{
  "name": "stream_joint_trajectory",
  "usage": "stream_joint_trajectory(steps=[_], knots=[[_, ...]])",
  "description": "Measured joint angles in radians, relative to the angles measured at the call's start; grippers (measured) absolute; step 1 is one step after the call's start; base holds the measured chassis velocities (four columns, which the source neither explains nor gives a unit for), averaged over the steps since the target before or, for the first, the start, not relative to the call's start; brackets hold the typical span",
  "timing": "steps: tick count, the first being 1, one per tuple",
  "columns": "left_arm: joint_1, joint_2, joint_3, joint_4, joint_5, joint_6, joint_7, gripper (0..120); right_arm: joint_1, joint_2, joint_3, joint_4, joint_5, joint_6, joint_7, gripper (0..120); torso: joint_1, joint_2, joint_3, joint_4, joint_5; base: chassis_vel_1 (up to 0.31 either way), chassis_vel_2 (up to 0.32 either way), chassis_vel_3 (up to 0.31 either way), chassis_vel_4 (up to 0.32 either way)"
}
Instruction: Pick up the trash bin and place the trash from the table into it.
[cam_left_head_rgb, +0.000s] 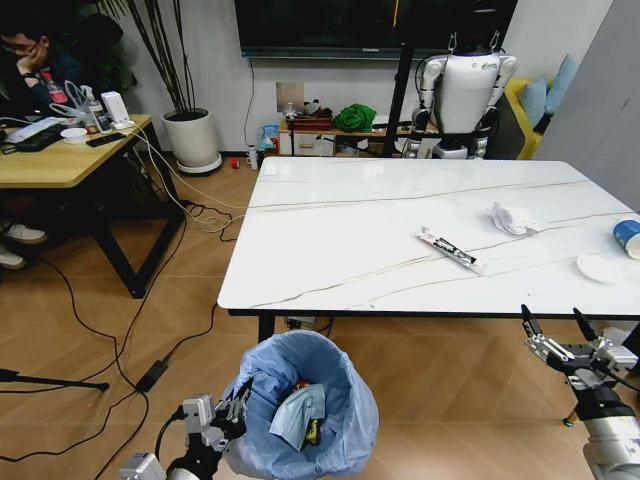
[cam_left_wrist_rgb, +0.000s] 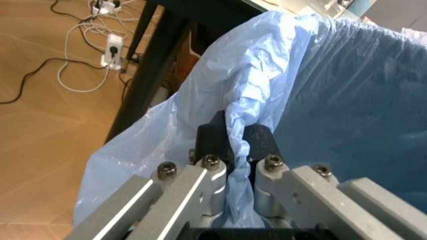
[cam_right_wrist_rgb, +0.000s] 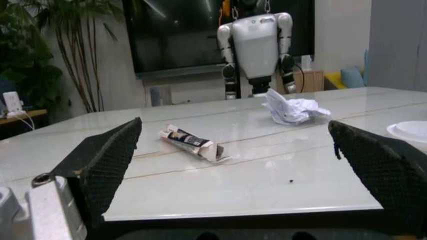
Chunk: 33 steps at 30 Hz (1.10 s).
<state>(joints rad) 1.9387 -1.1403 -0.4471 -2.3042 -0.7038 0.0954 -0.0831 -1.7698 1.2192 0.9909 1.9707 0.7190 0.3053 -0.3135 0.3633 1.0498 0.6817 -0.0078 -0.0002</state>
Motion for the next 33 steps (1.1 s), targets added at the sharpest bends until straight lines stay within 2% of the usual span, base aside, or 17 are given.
stream_joint_trajectory(steps=[33], knots=[[0.0,-0.004,0.009,0.002,0.01,-0.003,0.003,0,-0.013,-0.003,0.002,0.009,0.008,0.0,-0.012,100,0.0,0.0,0.0,0.0003,0.0002,-0.08,-0.076,0.077,0.071]])
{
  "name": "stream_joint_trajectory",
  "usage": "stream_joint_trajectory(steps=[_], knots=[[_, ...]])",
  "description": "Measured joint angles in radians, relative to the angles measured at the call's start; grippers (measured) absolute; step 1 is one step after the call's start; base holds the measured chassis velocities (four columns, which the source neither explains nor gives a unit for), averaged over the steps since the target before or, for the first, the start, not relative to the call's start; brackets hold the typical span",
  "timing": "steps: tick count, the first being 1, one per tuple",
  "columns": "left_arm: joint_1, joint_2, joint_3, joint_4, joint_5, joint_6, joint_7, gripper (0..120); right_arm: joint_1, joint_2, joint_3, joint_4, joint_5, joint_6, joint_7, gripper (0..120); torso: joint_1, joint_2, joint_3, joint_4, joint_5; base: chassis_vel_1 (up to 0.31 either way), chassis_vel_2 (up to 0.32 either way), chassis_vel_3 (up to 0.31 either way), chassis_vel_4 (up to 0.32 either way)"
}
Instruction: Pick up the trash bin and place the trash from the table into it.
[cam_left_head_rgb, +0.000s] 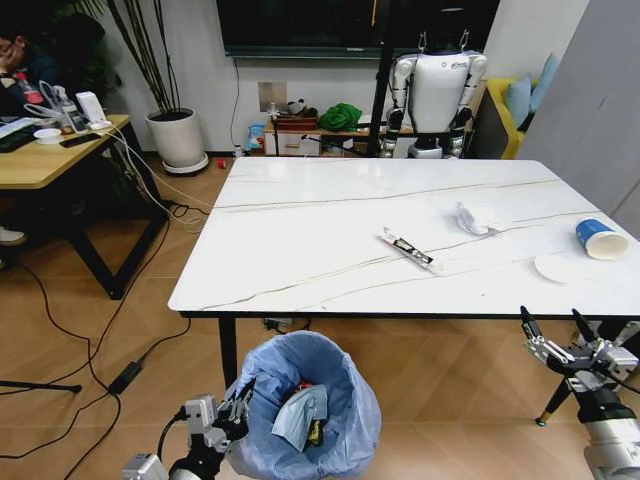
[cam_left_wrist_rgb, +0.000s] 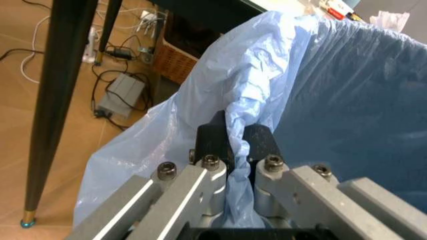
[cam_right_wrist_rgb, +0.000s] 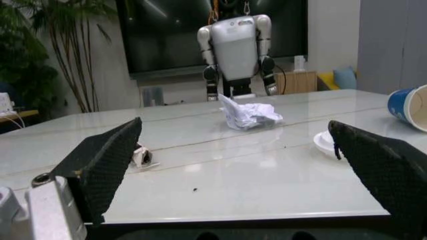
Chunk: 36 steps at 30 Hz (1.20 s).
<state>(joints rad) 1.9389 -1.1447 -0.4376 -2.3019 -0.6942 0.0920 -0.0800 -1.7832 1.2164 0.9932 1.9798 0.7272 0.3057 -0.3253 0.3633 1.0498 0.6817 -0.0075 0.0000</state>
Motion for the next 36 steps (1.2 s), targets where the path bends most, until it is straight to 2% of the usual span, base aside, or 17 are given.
stream_joint_trajectory(steps=[25,27,29,31,32,33,35,36], knots=[[0.006,-0.005,0.003,-0.002,0.009,-0.001,0.003,0,0.006,-0.002,-0.008,-0.01,-0.081,0.026,-0.005,100,0.0,0.0,0.0,-0.0002,-0.0002,-0.063,-0.064,0.068,0.061],[0.009,-0.003,0.002,-0.005,0.01,-0.001,0.003,0,0.005,-0.018,-0.016,0.01,-0.085,0.025,0.0,100,0.0,0.0,0.0,-0.0004,0.0002,0.0,0.0,0.0,0.0],[0.017,0.0,-0.001,-0.015,0.011,-0.001,0.003,0,0.0,-0.088,-0.033,0.082,-0.084,-0.022,0.028,100,0.0,0.0,0.0,-0.0003,-0.0005,0.0,0.0,0.0,0.0],[0.02,0.0,-0.002,-0.018,0.014,-0.001,0.003,0,-0.001,-0.109,-0.039,0.097,-0.081,-0.036,0.032,100,0.0,0.0,0.0,-0.0002,-0.0008,0.0,0.0,0.0,0.0],[0.029,-0.004,-0.002,-0.026,0.022,-0.002,0.003,0,-0.002,-0.167,-0.061,0.121,-0.079,-0.066,0.037,100,0.0,0.0,0.0,0.0001,-0.0004,0.0,0.0,0.0,0.0],[0.029,-0.004,-0.002,-0.026,0.022,-0.002,0.003,0,-0.002,-0.167,-0.061,0.121,-0.079,-0.066,0.037,100,0.0,0.0,0.0,0.0001,-0.0004,0.0,0.0,0.0,0.0],[0.038,-0.01,-0.002,-0.035,0.028,-0.003,0.003,0,-0.004,-0.223,-0.089,0.125,-0.079,-0.084,0.036,100,0.0,0.0,0.0,0.0001,0.0002,0.0,0.0,0.0,0.0],[0.046,-0.016,-0.002,-0.046,0.033,-0.003,0.003,0,-0.007,-0.286,-0.12,0.126,-0.071,-0.098,0.035,100,0.0,0.0,0.0,-0.0001,0.0004,0.0,0.0,0.0,0.0]])
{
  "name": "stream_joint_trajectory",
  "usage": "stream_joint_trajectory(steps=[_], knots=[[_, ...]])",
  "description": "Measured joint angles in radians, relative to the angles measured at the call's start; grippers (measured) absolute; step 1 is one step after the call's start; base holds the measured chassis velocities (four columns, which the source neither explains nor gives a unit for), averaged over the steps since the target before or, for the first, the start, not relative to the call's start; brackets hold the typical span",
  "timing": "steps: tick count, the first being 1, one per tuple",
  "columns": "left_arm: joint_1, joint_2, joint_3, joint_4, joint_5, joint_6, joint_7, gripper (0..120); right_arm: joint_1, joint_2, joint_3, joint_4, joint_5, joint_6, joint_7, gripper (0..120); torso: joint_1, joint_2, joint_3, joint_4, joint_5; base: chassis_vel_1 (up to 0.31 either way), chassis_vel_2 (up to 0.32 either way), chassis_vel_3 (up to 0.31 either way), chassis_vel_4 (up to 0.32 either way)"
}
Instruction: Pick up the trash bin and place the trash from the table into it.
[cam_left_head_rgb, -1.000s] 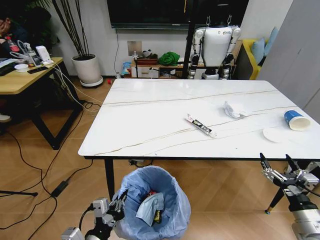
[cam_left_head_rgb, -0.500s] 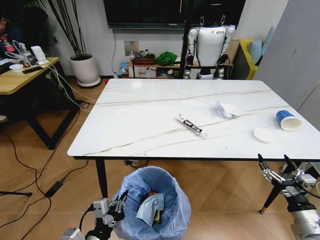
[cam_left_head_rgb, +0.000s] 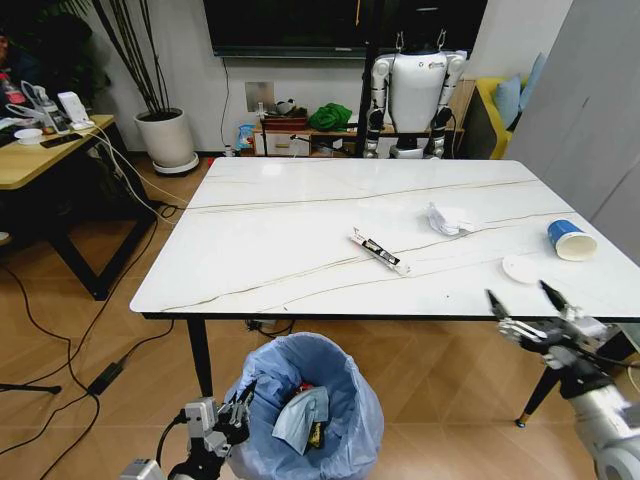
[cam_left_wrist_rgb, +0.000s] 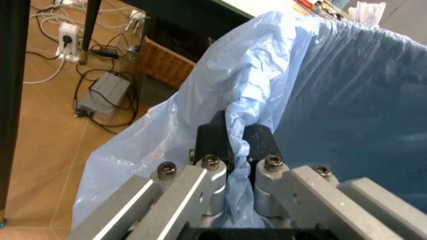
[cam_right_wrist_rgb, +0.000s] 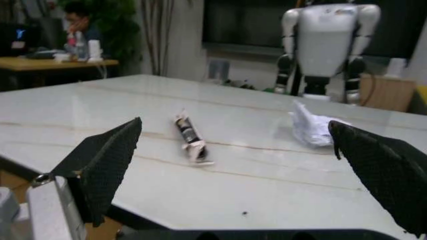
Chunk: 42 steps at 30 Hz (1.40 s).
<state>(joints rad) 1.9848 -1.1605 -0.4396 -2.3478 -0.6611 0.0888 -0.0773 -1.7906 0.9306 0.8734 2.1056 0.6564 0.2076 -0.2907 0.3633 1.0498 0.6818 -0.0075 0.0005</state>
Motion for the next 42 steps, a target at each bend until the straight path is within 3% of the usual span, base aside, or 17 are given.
stream_joint_trajectory(steps=[7,9,11,14,15,19,25,30,42], knots=[[0.022,-0.019,-0.005,-0.012,0.017,-0.003,0.002,0,0.046,-0.191,-0.088,0.016,0.073,-0.043,0.014,100,0.0,0.0,0.0,-0.0004,-0.0005,0.0,0.0,0.0,0.0],[0.039,-0.03,-0.008,-0.015,0.034,-0.006,0.008,0,0.12,-0.306,-0.158,0.017,0.141,-0.071,0.045,100,0.0,0.0,0.0,0.0,-0.0003,0.0,0.0,0.0,0.0],[0.042,-0.032,-0.008,-0.015,0.037,-0.007,0.008,0,0.141,-0.334,-0.179,0.016,0.157,-0.077,0.054,100,0.0,0.0,0.0,0.0005,-0.0002,0.0,0.0,0.0,0.0],[0.047,-0.044,-0.013,-0.015,0.045,-0.009,0.009,0,0.294,-0.482,-0.335,-0.002,0.25,-0.119,0.108,100,0.0,0.0,0.0,0.0,-0.0005,0.0,0.0,0.0,0.0],[0.047,-0.044,-0.013,-0.015,0.045,-0.009,0.009,0,0.294,-0.482,-0.335,-0.002,0.25,-0.119,0.108,100,0.0,0.0,0.0,0.0,-0.0005,0.0,0.0,0.0,0.0],[0.035,-0.028,-0.029,-0.006,0.018,-0.003,0.004,0,0.503,-0.579,-0.527,-0.031,0.354,-0.187,0.189,100,0.0,0.0,0.0,0.0005,-0.0002,0.0,0.0,0.0,0.0],[0.003,0.008,-0.02,0.019,-0.017,0.011,-0.007,0,0.541,-0.613,-0.552,-0.061,0.393,-0.258,0.272,100,0.0,0.0,0.0,-0.0007,0.0001,0.0,0.0,0.0,0.0],[-0.002,0.009,-0.014,0.03,-0.017,0.012,-0.006,0,0.565,-0.62,-0.576,-0.078,0.405,-0.294,0.31,100,0.0,0.0,0.0,-0.0003,-0.0007,0.0,0.0,0.0,0.0],[0.01,-0.009,-0.021,0.028,-0.003,0.009,-0.004,0,0.729,-0.569,-0.721,-0.153,0.388,-0.298,0.259,100,0.0,0.0,0.0,0.0,-0.0003,0.0,0.0,0.0,0.0]])
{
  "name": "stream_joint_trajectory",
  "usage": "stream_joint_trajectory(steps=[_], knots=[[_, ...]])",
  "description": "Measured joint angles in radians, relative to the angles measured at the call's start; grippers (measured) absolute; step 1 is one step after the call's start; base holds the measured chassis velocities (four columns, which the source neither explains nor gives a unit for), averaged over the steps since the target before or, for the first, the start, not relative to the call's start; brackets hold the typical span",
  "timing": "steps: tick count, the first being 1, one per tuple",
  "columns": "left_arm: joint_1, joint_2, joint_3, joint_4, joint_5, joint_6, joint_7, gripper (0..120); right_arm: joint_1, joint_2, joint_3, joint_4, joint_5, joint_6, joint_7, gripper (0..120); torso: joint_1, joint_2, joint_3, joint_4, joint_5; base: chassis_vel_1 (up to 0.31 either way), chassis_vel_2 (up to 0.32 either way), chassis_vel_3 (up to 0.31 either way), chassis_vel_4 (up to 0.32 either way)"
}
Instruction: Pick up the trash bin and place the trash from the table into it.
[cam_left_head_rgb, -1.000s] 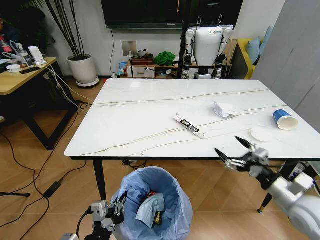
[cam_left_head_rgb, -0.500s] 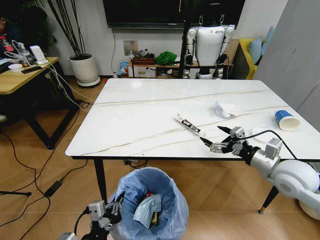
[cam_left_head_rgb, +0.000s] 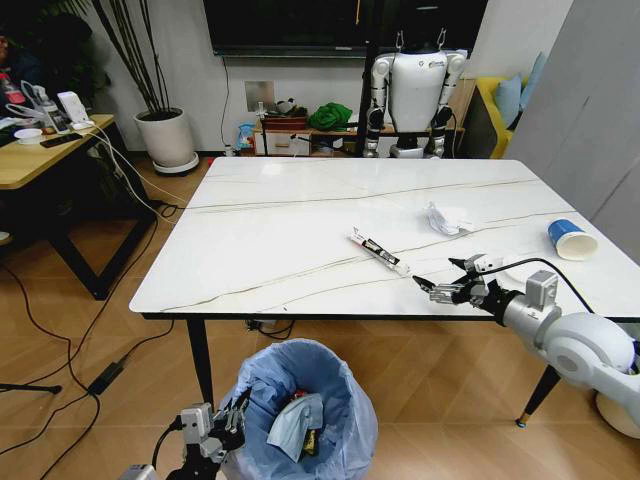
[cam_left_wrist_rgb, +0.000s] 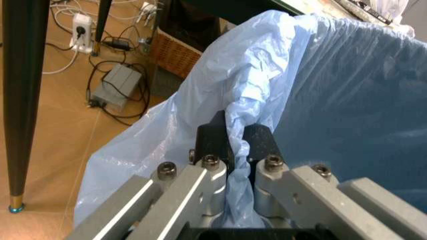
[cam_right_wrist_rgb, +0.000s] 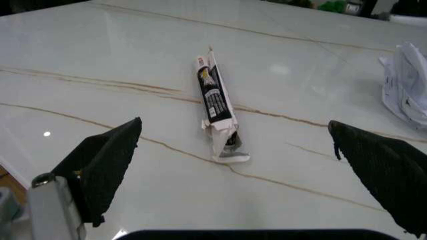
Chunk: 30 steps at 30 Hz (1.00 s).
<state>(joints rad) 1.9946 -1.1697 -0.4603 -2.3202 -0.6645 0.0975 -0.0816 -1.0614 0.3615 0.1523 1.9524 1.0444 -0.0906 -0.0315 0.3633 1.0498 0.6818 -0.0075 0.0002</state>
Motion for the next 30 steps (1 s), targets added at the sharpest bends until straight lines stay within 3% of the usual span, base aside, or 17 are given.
stream_joint_trajectory(steps=[6,9,19,30], knots=[[0.002,0.0,-0.001,-0.003,0.004,0.0,0.001,0,0.107,0.036,-0.104,-0.026,-0.014,0.002,-0.014,100,0.0,0.0,0.0,-0.0003,-0.0001,0.0,0.0,0.0,0.0],[0.004,0.001,-0.01,-0.009,0.002,0.0,0.001,0,0.236,0.081,-0.233,-0.064,-0.013,-0.001,-0.013,100,0.0,0.0,0.0,0.0,0.0,0.0,0.0,0.0,0.0],[0.01,0.003,-0.026,-0.014,-0.006,0.0,0.001,0,0.472,0.178,-0.45,-0.159,0.009,-0.016,-0.008,100,0.0,0.0,0.0,0.0003,-0.0002,0.0,0.0,0.0,0.0],[0.004,0.002,-0.026,-0.01,-0.012,0.0,-0.001,0,0.51,0.199,-0.498,-0.245,0.022,-0.018,-0.023,100,0.0,0.0,0.0,-0.0001,-0.0001,0.0,0.0,0.0,0.0]])
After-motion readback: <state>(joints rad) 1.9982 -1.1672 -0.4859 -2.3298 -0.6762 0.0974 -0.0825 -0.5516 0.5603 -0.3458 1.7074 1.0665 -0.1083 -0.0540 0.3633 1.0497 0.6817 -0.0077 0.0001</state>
